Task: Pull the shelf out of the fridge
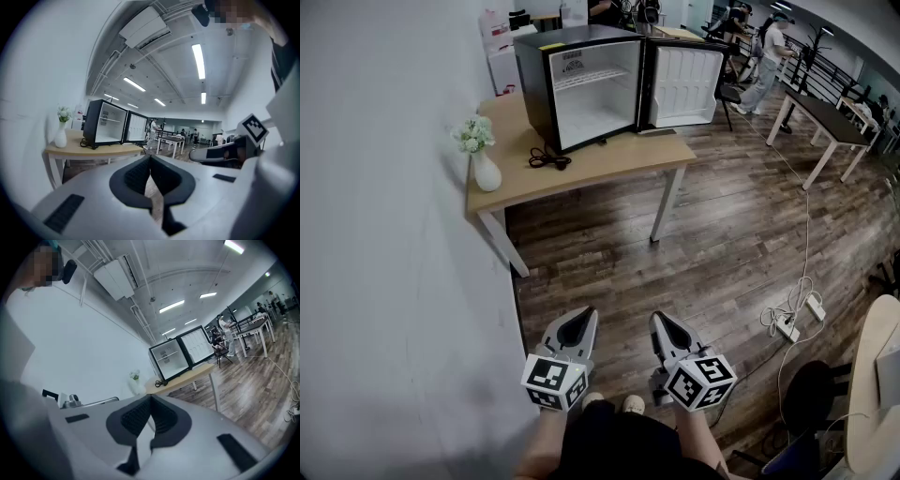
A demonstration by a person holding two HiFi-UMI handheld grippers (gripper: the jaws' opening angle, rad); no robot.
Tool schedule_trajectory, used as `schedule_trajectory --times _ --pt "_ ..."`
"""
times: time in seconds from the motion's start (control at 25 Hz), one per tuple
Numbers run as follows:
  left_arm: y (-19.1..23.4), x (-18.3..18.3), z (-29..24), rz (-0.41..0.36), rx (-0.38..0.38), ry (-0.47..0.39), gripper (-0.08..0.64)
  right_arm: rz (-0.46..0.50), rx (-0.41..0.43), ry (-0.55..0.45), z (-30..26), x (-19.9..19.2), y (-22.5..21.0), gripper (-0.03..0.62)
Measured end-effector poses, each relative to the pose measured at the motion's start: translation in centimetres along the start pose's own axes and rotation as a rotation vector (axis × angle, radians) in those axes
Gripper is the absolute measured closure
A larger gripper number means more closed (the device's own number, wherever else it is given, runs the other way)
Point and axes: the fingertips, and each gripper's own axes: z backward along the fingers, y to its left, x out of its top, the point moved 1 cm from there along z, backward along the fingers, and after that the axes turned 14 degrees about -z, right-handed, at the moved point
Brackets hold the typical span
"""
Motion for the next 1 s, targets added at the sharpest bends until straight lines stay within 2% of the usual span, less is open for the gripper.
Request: schedule_trajectory --times 0.2,0.44,1.0 --pt "1.3 0.5 2.6 -0.027 -0.001 -0.017 0.554 0.074 -0.019 -0.033 0.1 -0.9 3.1 0.601" --pt "3.8 0.5 4.4 -0.048 -0.008 -0.02 0.554 -0.007 -0.062 -0.088 -0.9 -2.2 5.0 0.6" --pt "7.2 0.0 4.0 -0.031 -0.001 -0.028 0.554 -0.019 -0.077 -0.098 -3.5 -2.1 5.9 0.6"
